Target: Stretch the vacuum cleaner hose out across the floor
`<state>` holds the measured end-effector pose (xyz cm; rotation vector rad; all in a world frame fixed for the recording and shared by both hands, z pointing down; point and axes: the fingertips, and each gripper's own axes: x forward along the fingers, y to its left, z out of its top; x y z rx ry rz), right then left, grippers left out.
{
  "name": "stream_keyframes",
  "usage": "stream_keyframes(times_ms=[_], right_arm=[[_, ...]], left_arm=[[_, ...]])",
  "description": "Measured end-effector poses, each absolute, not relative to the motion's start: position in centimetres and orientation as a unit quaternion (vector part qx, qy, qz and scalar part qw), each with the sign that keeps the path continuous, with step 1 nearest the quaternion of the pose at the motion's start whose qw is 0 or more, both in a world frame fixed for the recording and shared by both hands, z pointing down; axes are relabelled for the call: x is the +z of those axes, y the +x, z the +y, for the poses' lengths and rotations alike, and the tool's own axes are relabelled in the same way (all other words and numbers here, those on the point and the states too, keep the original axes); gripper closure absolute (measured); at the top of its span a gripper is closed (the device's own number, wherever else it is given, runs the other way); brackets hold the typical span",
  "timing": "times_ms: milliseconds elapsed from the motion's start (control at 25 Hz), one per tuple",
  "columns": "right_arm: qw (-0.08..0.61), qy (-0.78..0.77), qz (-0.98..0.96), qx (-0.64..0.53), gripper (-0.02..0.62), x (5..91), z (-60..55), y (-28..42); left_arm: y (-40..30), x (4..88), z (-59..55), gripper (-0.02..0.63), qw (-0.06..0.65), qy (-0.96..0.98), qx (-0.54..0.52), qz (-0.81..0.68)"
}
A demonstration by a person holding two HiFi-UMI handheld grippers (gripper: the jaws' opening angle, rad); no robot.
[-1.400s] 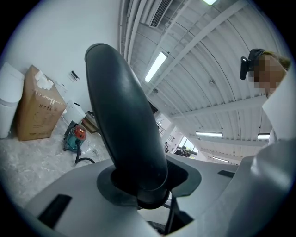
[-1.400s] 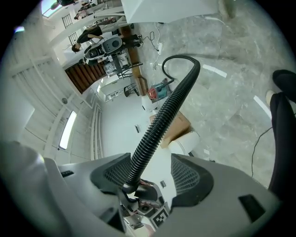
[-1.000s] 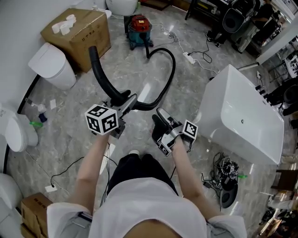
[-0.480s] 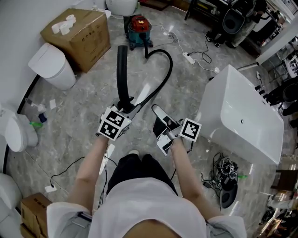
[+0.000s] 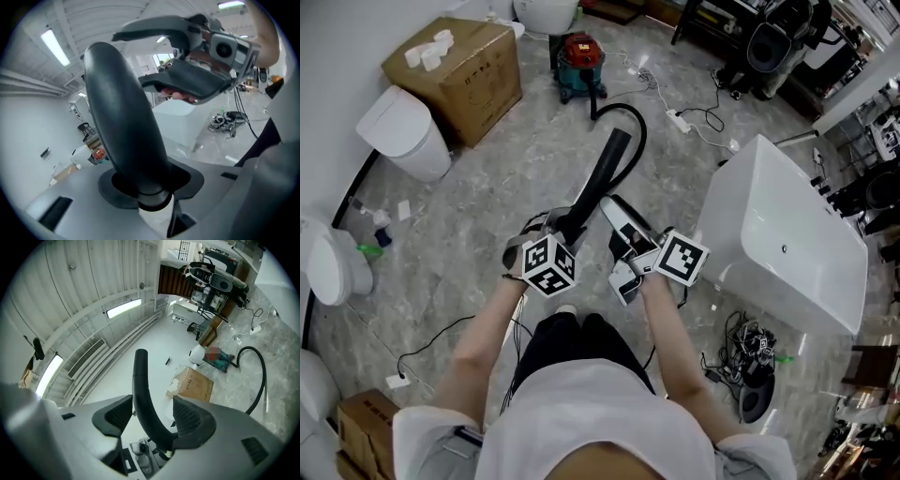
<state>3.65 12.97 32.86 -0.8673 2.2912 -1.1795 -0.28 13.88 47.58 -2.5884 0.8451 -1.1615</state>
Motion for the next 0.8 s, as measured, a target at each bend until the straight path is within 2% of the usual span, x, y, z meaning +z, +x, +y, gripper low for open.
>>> stream_keyframes(times_ms=[360,480,520,560,600,800], right_arm=[[0.209,-0.358,0.808,-0.42,0.337,33.4,12.8,3.7],[0.205,-0.392,0.793,-0.419,0.339,34.2,12.6,4.6],[0.2,-0.404,0.789,-0.418,0.359,34.6,12.6,5.0],[0.194,-0.416,0.787,-0.413,0.427,35.0,12.7,5.4],[0.187,-0.423,0.788,-0.406,0.452,35.1,12.9,5.7],[0.176,-0.434,0.784,-0.408,0.462,35.9,13.1,6.0]], left_arm=[[1.9,49.0,15.2,0.453,0.181,-0.833,-0.461,0.246],[2.8,49.6,16.0,0.453,0.189,-0.832,-0.466,0.234],[3.0,49.8,16.2,0.453,0.186,-0.833,-0.467,0.232],[3.1,49.9,16.4,0.453,0.184,-0.833,-0.468,0.23],[3.3,50.0,16.5,0.451,0.182,-0.833,-0.469,0.228],[3.5,51.0,17.5,0.439,0.174,-0.83,-0.486,0.21]])
